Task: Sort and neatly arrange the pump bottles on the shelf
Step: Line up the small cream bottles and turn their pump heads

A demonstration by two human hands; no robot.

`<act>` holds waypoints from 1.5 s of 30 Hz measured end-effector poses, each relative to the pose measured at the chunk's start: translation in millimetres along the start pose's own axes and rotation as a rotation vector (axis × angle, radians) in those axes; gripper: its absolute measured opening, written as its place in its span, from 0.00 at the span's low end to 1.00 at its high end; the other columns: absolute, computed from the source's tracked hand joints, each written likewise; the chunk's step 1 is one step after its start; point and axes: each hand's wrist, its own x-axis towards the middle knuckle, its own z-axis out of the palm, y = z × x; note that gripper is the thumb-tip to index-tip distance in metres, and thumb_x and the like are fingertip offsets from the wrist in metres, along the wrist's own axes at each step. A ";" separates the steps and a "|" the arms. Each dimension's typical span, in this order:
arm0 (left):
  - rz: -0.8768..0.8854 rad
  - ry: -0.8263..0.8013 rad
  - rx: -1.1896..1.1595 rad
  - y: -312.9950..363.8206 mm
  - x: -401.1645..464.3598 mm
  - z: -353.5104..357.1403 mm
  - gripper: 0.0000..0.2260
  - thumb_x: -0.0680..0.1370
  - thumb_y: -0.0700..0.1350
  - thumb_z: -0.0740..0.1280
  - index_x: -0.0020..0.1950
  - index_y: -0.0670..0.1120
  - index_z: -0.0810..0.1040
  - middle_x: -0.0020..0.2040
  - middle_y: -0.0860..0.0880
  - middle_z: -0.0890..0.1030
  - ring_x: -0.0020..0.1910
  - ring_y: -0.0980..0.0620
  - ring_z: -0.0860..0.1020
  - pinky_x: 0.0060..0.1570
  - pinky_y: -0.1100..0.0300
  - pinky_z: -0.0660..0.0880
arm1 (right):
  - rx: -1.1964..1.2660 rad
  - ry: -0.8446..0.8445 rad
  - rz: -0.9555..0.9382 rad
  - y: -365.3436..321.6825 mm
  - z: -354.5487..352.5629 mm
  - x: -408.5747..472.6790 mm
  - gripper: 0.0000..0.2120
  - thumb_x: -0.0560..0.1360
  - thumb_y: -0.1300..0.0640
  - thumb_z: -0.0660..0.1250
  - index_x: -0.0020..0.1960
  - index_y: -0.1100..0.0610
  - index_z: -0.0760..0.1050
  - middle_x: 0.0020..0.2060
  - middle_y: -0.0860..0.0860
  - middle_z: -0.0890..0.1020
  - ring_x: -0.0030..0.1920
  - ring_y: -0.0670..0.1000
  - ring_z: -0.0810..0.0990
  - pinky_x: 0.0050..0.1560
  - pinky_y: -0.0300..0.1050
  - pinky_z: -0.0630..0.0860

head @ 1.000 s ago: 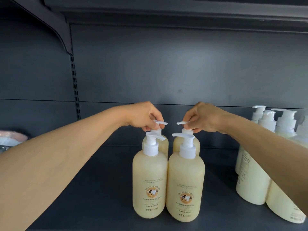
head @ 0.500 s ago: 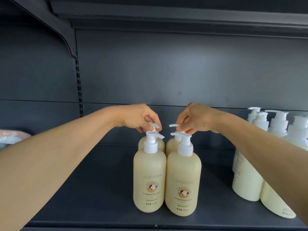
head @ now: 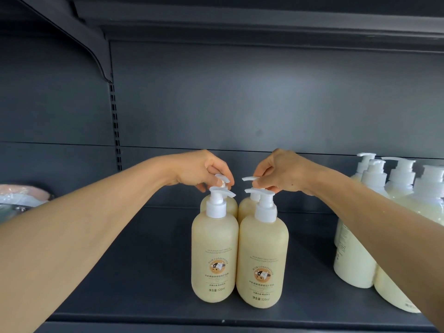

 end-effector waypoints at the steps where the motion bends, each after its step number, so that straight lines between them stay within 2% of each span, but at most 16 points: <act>1: -0.013 0.013 0.002 0.0 -1.3 0.7 0.11 0.77 0.36 0.63 0.51 0.49 0.81 0.50 0.50 0.84 0.49 0.52 0.79 0.52 0.51 0.76 | 0.001 0.005 -0.003 1.1 0.5 0.0 0.03 0.73 0.61 0.70 0.46 0.58 0.81 0.41 0.53 0.82 0.36 0.48 0.81 0.38 0.35 0.78; 4: -0.054 0.071 -0.026 -1.5 -7.1 4.7 0.13 0.78 0.38 0.63 0.59 0.51 0.78 0.52 0.53 0.84 0.54 0.46 0.79 0.55 0.49 0.77 | 0.041 -0.011 -0.001 4.0 0.7 -3.1 0.08 0.74 0.59 0.68 0.52 0.58 0.79 0.46 0.55 0.83 0.43 0.52 0.81 0.50 0.45 0.81; 8: -0.125 0.153 -0.138 -8.7 -23.6 15.6 0.19 0.80 0.43 0.62 0.70 0.53 0.67 0.58 0.55 0.79 0.58 0.51 0.77 0.55 0.53 0.76 | 0.166 0.066 0.017 11.1 -0.5 -14.0 0.17 0.77 0.55 0.63 0.65 0.53 0.70 0.57 0.52 0.78 0.56 0.52 0.78 0.64 0.52 0.72; 13: -0.149 0.353 -0.392 -23.2 -65.4 47.1 0.21 0.80 0.53 0.60 0.72 0.54 0.62 0.66 0.54 0.74 0.60 0.56 0.76 0.61 0.54 0.72 | 0.441 0.183 -0.006 31.6 7.0 -57.7 0.19 0.76 0.55 0.65 0.67 0.51 0.68 0.57 0.48 0.78 0.61 0.50 0.75 0.67 0.51 0.69; 15: -0.140 0.373 -0.491 -31.2 -86.1 69.1 0.25 0.78 0.58 0.60 0.74 0.55 0.59 0.65 0.57 0.74 0.61 0.59 0.75 0.64 0.53 0.70 | 0.544 0.124 -0.016 44.7 17.6 -82.1 0.26 0.70 0.51 0.71 0.67 0.48 0.67 0.60 0.47 0.76 0.61 0.48 0.75 0.67 0.50 0.69; 17: -0.140 0.337 -0.523 -37.1 -102.6 94.4 0.35 0.72 0.62 0.66 0.74 0.57 0.55 0.64 0.61 0.73 0.62 0.62 0.73 0.65 0.54 0.69 | 0.580 0.010 0.001 55.8 31.9 -102.5 0.40 0.58 0.43 0.74 0.68 0.46 0.64 0.62 0.45 0.74 0.62 0.46 0.74 0.67 0.49 0.69; 19: -0.162 0.275 -0.514 -41.7 -110.4 119.3 0.43 0.66 0.58 0.74 0.73 0.59 0.52 0.65 0.62 0.71 0.62 0.65 0.71 0.63 0.60 0.69 | 0.555 -0.101 0.014 63.1 50.4 -115.2 0.48 0.53 0.42 0.76 0.69 0.46 0.60 0.63 0.44 0.72 0.64 0.45 0.72 0.67 0.48 0.68; 20: -0.164 0.262 -0.503 -43.1 -111.2 129.9 0.44 0.66 0.54 0.76 0.72 0.60 0.51 0.65 0.62 0.70 0.62 0.66 0.70 0.62 0.63 0.69 | 0.531 -0.135 0.020 65.9 60.8 -117.9 0.48 0.54 0.44 0.78 0.68 0.47 0.59 0.63 0.43 0.72 0.65 0.44 0.71 0.66 0.47 0.70; 22: -0.162 0.283 -0.496 -42.8 -109.5 146.1 0.43 0.66 0.50 0.78 0.69 0.61 0.50 0.64 0.63 0.71 0.61 0.67 0.71 0.59 0.64 0.70 | 0.503 -0.154 0.022 68.6 81.7 -119.9 0.41 0.60 0.52 0.80 0.65 0.48 0.58 0.60 0.41 0.72 0.62 0.41 0.72 0.55 0.37 0.74; 24: -0.164 0.327 -0.496 -38.9 -106.7 155.1 0.40 0.68 0.47 0.77 0.68 0.59 0.52 0.61 0.63 0.72 0.58 0.67 0.73 0.52 0.67 0.72 | 0.478 -0.134 0.019 69.4 99.0 -119.9 0.38 0.64 0.57 0.78 0.62 0.47 0.55 0.58 0.41 0.72 0.56 0.39 0.74 0.42 0.29 0.75; 25: -0.166 0.347 -0.490 -37.7 -105.1 157.6 0.38 0.68 0.45 0.76 0.67 0.58 0.54 0.59 0.62 0.73 0.56 0.66 0.74 0.48 0.69 0.73 | 0.471 -0.115 0.012 71.5 106.0 -119.1 0.37 0.65 0.57 0.78 0.61 0.47 0.55 0.58 0.42 0.72 0.55 0.38 0.74 0.39 0.27 0.75; 27: -0.174 0.385 -0.484 -36.9 -101.8 159.9 0.34 0.69 0.44 0.76 0.65 0.56 0.58 0.58 0.60 0.74 0.56 0.63 0.75 0.45 0.69 0.72 | 0.467 -0.070 -0.014 77.6 114.7 -116.8 0.36 0.65 0.57 0.77 0.61 0.47 0.55 0.59 0.45 0.72 0.55 0.39 0.75 0.40 0.27 0.75; 31: -0.177 0.417 -0.496 -43.3 -96.7 160.6 0.32 0.68 0.42 0.77 0.65 0.54 0.63 0.57 0.58 0.77 0.56 0.61 0.76 0.50 0.65 0.73 | 0.447 -0.055 -0.052 82.6 117.2 -113.7 0.36 0.65 0.54 0.77 0.62 0.45 0.56 0.59 0.43 0.72 0.57 0.39 0.74 0.44 0.32 0.76; 36: -0.165 0.415 -0.494 -47.9 -96.0 161.0 0.32 0.68 0.43 0.77 0.64 0.57 0.63 0.58 0.58 0.77 0.57 0.60 0.76 0.57 0.61 0.73 | 0.426 -0.064 -0.085 87.1 120.7 -110.4 0.35 0.67 0.53 0.76 0.61 0.41 0.54 0.61 0.43 0.70 0.58 0.41 0.73 0.45 0.33 0.74; 41: -0.150 0.411 -0.464 -49.3 -94.7 162.7 0.35 0.64 0.50 0.76 0.65 0.58 0.61 0.59 0.58 0.77 0.59 0.61 0.75 0.60 0.58 0.72 | 0.399 -0.071 -0.126 90.9 123.2 -108.6 0.34 0.69 0.53 0.73 0.60 0.40 0.51 0.63 0.44 0.67 0.59 0.41 0.72 0.45 0.31 0.73; 45: -0.154 0.404 -0.468 -49.4 -94.5 163.5 0.35 0.65 0.49 0.76 0.66 0.56 0.61 0.60 0.58 0.76 0.60 0.60 0.75 0.60 0.59 0.72 | 0.396 -0.085 -0.127 93.5 124.8 -107.4 0.34 0.70 0.53 0.73 0.60 0.40 0.50 0.64 0.44 0.67 0.61 0.43 0.71 0.52 0.36 0.71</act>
